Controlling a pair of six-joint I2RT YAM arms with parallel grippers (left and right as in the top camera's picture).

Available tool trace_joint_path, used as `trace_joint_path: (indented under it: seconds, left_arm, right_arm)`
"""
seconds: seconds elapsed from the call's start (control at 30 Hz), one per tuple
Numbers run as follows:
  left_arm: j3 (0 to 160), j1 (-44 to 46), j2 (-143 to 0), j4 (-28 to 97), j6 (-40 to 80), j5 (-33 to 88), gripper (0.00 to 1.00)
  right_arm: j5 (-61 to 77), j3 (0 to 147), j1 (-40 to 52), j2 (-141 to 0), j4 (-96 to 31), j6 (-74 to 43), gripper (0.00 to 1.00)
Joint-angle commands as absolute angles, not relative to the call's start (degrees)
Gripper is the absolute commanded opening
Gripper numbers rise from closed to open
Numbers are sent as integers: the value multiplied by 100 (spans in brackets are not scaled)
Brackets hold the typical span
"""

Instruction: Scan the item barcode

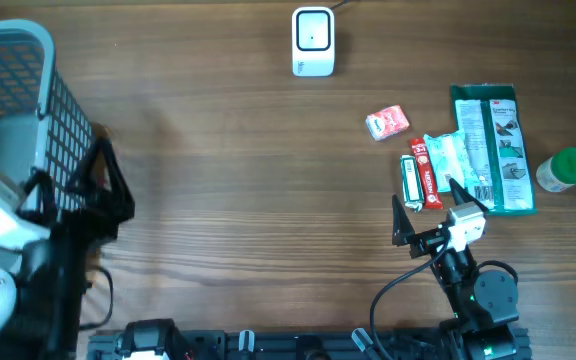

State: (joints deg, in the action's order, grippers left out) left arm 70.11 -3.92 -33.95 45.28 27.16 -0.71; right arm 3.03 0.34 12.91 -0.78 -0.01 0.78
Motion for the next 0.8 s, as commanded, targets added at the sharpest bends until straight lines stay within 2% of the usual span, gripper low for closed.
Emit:
trace_joint_path:
  seconds: [0.0, 0.17, 0.27, 0.5, 0.63, 0.77]
  left_arm:
    - [6622, -395, -3004, 4884, 2445, -353, 100]
    - [5673, -349, -2272, 5078, 2447, -353, 100]
    - [4954, -349, -1730, 4471, 2447, -351, 100]
    - [3476, -349, -637, 1597, 2443, 62, 100]
    - [2539, -349, -193, -532, 2443, 255, 100]
    - [1852, -349, -25, -1745, 2443, 342, 100]
  right_arm:
    - [414, 30, 1267, -27, 12, 150, 100]
    - [414, 30, 1267, -27, 12, 150, 100]
    - [414, 30, 1267, -27, 12, 150, 100]
    - [414, 30, 1267, -27, 12, 152, 100]
    - [414, 30, 1267, -27, 12, 150, 100]
    - [414, 30, 1267, -27, 12, 150, 100]
